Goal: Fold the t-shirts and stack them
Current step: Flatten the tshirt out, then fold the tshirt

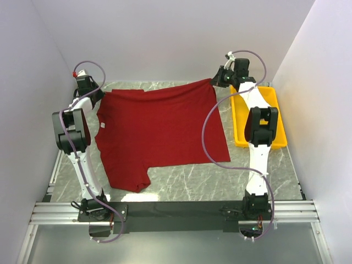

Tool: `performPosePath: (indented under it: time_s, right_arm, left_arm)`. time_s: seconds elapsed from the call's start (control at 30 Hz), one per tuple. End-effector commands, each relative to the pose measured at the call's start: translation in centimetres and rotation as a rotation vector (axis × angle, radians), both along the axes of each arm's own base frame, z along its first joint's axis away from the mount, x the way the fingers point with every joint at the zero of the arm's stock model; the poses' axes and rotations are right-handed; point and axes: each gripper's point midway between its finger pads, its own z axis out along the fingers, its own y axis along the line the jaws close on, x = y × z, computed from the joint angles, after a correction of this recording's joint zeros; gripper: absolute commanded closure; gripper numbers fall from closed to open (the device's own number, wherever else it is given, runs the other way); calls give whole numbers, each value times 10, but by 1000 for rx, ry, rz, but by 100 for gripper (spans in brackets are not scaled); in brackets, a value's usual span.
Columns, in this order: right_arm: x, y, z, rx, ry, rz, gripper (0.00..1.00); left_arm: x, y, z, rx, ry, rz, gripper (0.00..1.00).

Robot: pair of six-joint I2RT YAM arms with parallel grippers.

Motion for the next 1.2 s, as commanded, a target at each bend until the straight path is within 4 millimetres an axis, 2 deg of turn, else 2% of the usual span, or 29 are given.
performPosePath:
  time_s: [0.0,0.1,0.2,0.23,0.3,0.33,0.43,0.63,0.67,0.7,0.83,1.1,1.13,1.17]
  right_arm:
    - [4,-13,-1,-1,1,-33,100]
    - [2,-13,-1,11,4,-15,100]
    - [-6,-6,5,27,-30,81,100]
    - [-5,-17,9,32,-45,87,100]
    - [-6,-18,8,4,-66,123,99]
    - [-1,-20,16,-39,-114,147,99]
    - [1,-23,17,-122,-156,183,100]
    - [1,-32,9,-334,-195,249,100]
    - [-3,-21,5,-363,-192,280,100]
    - [-3,-19,7,-397,-211,292,100]
    - [-3,-15,-8,-577,-274,358,100]
    - [21,-12,-1,-701,-454,386,100]
    - [20,-14,-7,-725,-468,405,100]
    - [24,-15,0,-740,-506,400,100]
  left_arm:
    - [11,1,22,-7,-47,-2,99]
    - [10,0,21,4,-42,-15,99]
    - [5,2,24,28,-50,-24,99]
    - [5,3,29,36,-65,-26,99]
    - [2,5,31,51,-68,-29,99]
    - [2,4,33,67,-73,-42,99]
    - [3,4,37,91,-81,-70,99]
    - [4,-1,43,125,-97,-120,99]
    - [3,-1,42,128,-96,-125,99]
    - [3,-3,43,128,-101,-134,99]
    - [2,-5,46,142,-119,-149,99]
    - [2,0,52,176,-136,-139,99]
    - [2,0,55,187,-143,-144,99]
    - [3,0,56,195,-151,-144,99]
